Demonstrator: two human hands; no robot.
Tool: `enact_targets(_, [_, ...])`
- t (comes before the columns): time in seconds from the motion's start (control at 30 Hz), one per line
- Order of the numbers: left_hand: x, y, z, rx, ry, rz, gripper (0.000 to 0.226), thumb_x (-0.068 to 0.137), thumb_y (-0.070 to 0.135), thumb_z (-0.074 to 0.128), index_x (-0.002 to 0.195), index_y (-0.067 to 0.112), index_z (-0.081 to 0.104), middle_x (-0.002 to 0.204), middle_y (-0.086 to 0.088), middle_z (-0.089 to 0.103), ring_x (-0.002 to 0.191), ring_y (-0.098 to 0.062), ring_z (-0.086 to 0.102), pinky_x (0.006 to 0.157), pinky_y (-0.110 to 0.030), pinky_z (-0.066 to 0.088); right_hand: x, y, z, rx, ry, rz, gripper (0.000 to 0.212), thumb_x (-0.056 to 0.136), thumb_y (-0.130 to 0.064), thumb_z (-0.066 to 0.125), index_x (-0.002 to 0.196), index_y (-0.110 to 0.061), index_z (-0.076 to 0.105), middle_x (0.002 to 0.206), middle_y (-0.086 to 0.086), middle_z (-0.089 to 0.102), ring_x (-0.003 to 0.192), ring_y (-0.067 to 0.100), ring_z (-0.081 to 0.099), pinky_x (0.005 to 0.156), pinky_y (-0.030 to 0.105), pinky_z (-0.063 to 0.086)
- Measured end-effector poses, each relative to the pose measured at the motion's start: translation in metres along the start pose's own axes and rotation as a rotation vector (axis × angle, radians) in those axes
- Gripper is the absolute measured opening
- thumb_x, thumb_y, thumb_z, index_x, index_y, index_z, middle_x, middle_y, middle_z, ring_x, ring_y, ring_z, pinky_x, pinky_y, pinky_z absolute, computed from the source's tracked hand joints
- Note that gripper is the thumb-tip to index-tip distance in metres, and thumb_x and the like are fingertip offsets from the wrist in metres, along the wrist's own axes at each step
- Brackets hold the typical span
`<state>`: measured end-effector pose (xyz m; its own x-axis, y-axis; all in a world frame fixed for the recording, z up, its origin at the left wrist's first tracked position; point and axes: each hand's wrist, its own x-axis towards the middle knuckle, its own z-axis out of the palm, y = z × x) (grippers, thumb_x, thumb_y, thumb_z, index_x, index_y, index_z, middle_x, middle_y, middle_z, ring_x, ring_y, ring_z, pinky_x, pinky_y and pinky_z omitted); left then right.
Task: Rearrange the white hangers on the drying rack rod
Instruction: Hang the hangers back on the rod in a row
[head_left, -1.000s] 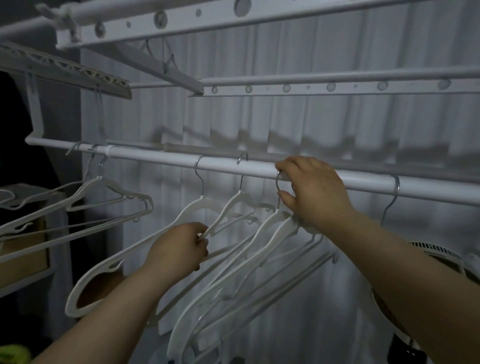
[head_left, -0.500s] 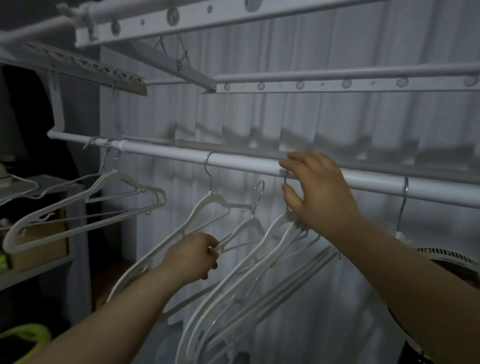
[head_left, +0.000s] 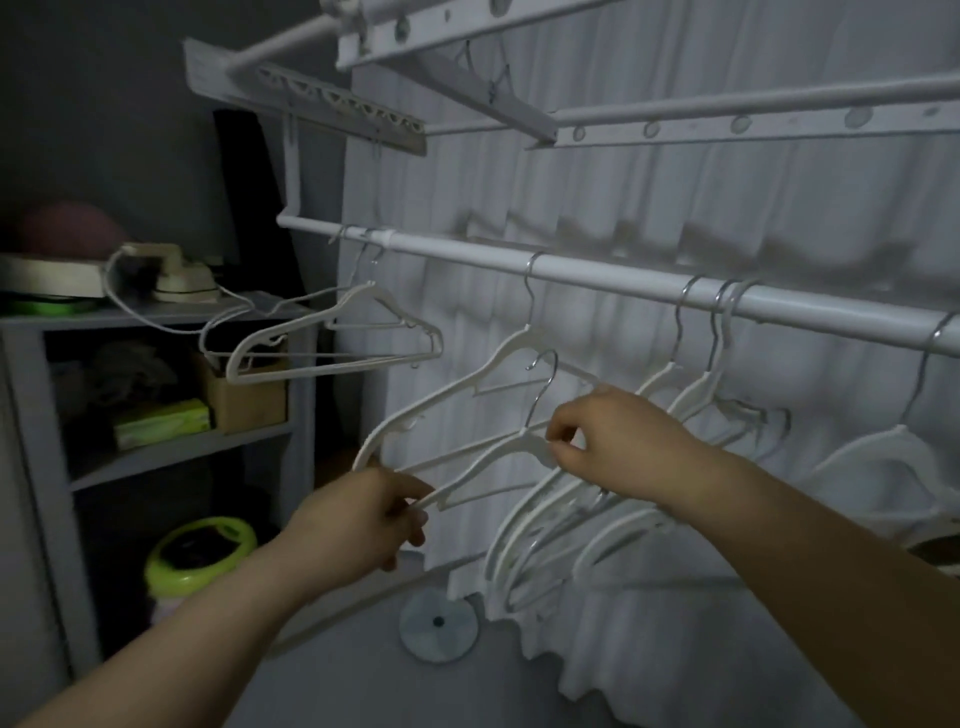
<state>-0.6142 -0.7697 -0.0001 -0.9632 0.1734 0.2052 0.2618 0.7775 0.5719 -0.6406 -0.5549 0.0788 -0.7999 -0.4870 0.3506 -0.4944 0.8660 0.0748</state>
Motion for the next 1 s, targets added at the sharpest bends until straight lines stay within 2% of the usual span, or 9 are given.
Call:
enact_targets(0.13, [-0.030, -0.013, -0.019, -0.057, 0.070, 0.028, 0.020, 0.089, 0.018, 0.051, 0.098, 0.034, 0.059, 0.059, 0.025, 0.064, 0.054, -0.005, 0.061, 0.056, -0.016, 0.048, -0.003, -0.014, 0.003, -0.056, -0.114, 0.024, 0.036, 0.089, -0.040, 0.049, 0.119, -0.023, 0.057, 0.115, 0.006, 0.061, 0.112, 0.020, 0.048, 0.081, 0.026, 0.035])
enact_targets(0.27, [-0.064, -0.028, -0.047, -0.124, 0.047, 0.031, 0.018, 0.088, 0.018, 0.052, 0.086, 0.035, 0.060, 0.069, 0.026, 0.066, 0.057, -0.011, 0.064, 0.063, -0.029, 0.057, 0.004, -0.042, 0.001, 0.091, -0.081, 0.066, 0.060, 0.086, -0.043, 0.053, 0.138, -0.022, 0.033, 0.142, 0.001, 0.039, 0.129, 0.020, 0.034, 0.099, 0.026, 0.030])
enact_targets(0.33, [-0.083, -0.039, -0.064, -0.169, 0.007, 0.011, 0.015, 0.088, 0.014, 0.053, 0.092, 0.025, 0.063, 0.067, 0.021, 0.068, 0.056, -0.014, 0.064, 0.063, -0.035, 0.058, 0.010, -0.064, 0.001, 0.237, -0.100, 0.057, 0.058, 0.082, -0.043, 0.058, 0.134, -0.025, 0.040, 0.140, -0.001, 0.040, 0.129, 0.017, 0.034, 0.097, 0.023, 0.030])
enact_targets(0.43, [-0.111, -0.053, -0.087, -0.250, -0.043, -0.007, 0.018, 0.088, 0.007, 0.053, 0.093, 0.022, 0.062, 0.060, 0.009, 0.069, 0.050, -0.006, 0.058, 0.052, -0.018, 0.050, 0.014, -0.100, 0.005, 0.416, -0.173, 0.034, 0.035, 0.077, -0.041, 0.065, 0.108, -0.027, 0.064, 0.127, 0.002, 0.053, 0.119, 0.015, 0.046, 0.103, 0.028, 0.038])
enact_targets(0.6, [-0.147, -0.072, -0.112, -0.311, -0.107, 0.021, 0.027, 0.086, -0.001, 0.052, 0.081, 0.022, 0.065, 0.059, 0.003, 0.066, 0.048, -0.006, 0.057, 0.049, -0.017, 0.048, 0.006, -0.151, 0.004, 0.576, -0.204, -0.022, 0.022, 0.077, -0.031, 0.068, 0.080, -0.010, 0.072, 0.094, 0.015, 0.066, 0.083, 0.023, 0.060, 0.080, 0.034, 0.046])
enact_targets(0.73, [-0.163, -0.088, -0.125, -0.257, -0.106, 0.032, 0.031, 0.084, 0.003, 0.058, 0.075, 0.032, 0.066, 0.056, 0.011, 0.068, 0.049, -0.004, 0.059, 0.050, -0.013, 0.049, -0.010, -0.175, 0.000, 0.694, -0.216, -0.016, 0.020, 0.076, -0.029, 0.069, 0.056, -0.027, 0.067, 0.090, 0.025, 0.064, 0.069, 0.018, 0.049, 0.063, 0.029, 0.037])
enact_targets(0.8, [-0.165, -0.094, -0.130, -0.186, -0.030, 0.027, 0.028, 0.081, 0.010, 0.063, 0.071, 0.036, 0.065, 0.057, 0.012, 0.068, 0.054, -0.002, 0.062, 0.055, -0.014, 0.050, -0.019, -0.182, -0.003, 0.748, -0.208, -0.011, 0.026, 0.076, -0.028, 0.069, 0.050, -0.030, 0.065, 0.076, 0.018, 0.063, 0.064, 0.018, 0.047, 0.059, 0.028, 0.035])
enact_targets(0.9, [-0.164, -0.104, -0.132, -0.102, 0.113, -0.012, 0.018, 0.079, 0.020, 0.067, 0.069, 0.035, 0.066, 0.069, 0.006, 0.070, 0.069, -0.013, 0.066, 0.071, -0.032, 0.054, -0.030, -0.191, -0.005, 0.785, -0.214, 0.008, 0.021, 0.080, -0.021, 0.066, 0.062, -0.030, 0.067, 0.057, -0.010, 0.063, 0.047, 0.003, 0.046, 0.047, 0.015, 0.034])
enact_targets(1.0, [-0.162, -0.110, -0.127, -0.123, 0.246, 0.003, 0.021, 0.077, 0.020, 0.068, 0.098, 0.024, 0.066, 0.089, 0.010, 0.062, 0.088, -0.009, 0.060, 0.081, -0.028, 0.048, -0.039, -0.201, -0.004, 0.918, -0.237, 0.053, 0.025, 0.084, -0.011, 0.061, 0.084, -0.036, 0.062, 0.048, -0.009, 0.064, 0.040, -0.002, 0.053, 0.034, 0.012, 0.034])
